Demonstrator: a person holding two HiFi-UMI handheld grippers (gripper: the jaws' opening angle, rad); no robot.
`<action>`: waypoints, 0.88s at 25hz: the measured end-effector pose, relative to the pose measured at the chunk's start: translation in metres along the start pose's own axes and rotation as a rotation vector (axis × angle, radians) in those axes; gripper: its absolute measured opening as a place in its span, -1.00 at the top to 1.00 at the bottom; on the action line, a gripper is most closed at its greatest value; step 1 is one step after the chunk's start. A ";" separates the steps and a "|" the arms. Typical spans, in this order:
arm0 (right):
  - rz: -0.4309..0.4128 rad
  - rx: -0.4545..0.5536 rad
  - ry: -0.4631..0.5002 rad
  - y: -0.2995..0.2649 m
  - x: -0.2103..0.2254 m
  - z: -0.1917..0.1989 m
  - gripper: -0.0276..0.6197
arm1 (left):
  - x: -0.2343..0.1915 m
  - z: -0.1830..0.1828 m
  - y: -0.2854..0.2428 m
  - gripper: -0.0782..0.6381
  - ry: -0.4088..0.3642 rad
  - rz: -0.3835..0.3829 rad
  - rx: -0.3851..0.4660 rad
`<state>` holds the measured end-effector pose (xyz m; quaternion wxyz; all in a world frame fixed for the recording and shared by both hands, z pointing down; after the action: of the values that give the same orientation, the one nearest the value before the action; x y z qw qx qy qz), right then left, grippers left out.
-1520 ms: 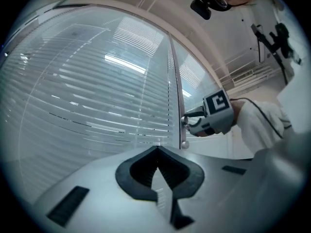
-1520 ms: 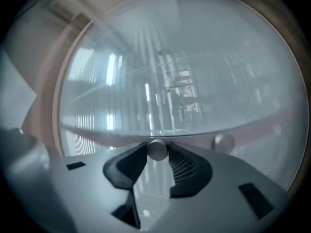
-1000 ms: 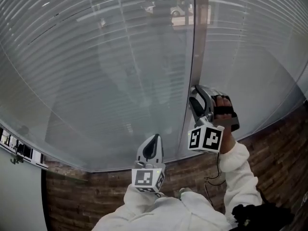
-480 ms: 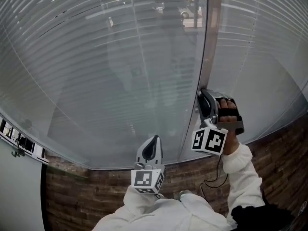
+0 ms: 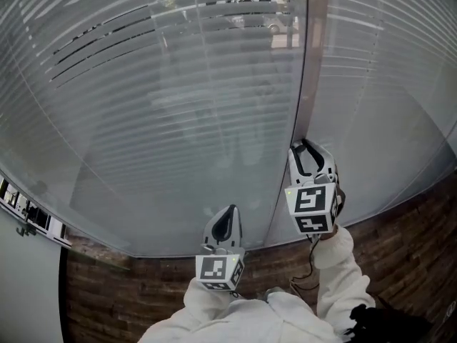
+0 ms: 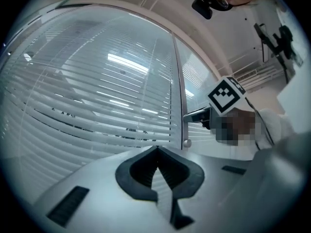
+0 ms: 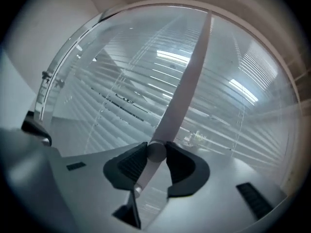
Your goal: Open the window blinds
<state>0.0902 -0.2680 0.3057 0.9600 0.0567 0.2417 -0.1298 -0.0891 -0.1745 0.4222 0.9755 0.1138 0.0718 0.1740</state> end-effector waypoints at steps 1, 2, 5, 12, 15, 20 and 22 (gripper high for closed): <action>0.003 0.007 -0.038 0.000 0.001 0.001 0.50 | 0.000 0.000 0.000 0.78 0.001 0.000 -0.001; 0.007 0.017 -0.075 -0.001 0.001 0.001 0.50 | 0.000 0.001 0.000 0.78 0.002 -0.001 -0.002; 0.012 0.036 -0.224 -0.001 0.005 0.004 0.50 | -0.003 0.001 0.000 0.78 0.006 -0.005 -0.002; 0.034 0.092 -0.744 -0.001 0.013 0.014 0.50 | -0.005 0.001 -0.001 0.78 0.016 -0.007 0.002; 0.043 0.107 -0.944 -0.002 0.015 0.017 0.50 | -0.005 0.001 -0.003 0.78 0.018 -0.007 0.001; 0.059 0.131 -1.205 -0.001 0.016 0.020 0.51 | -0.006 0.000 -0.002 0.78 0.023 -0.008 0.001; 0.065 0.141 -1.314 -0.001 0.016 0.021 0.51 | -0.007 0.001 -0.002 0.78 0.023 -0.011 0.000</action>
<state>0.1131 -0.2760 0.3162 0.9051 0.0356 -0.4053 -0.1238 -0.0949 -0.1790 0.4229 0.9755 0.1114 0.0838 0.1702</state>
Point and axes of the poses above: the fingertips, and each gripper's own axes: y backward along the fingers, x to its right, z out of its underside, the point moved 6 cm from there along y, backward along the fingers, and after that the axes turned 8 degrees about x, right-handed, at the moved point
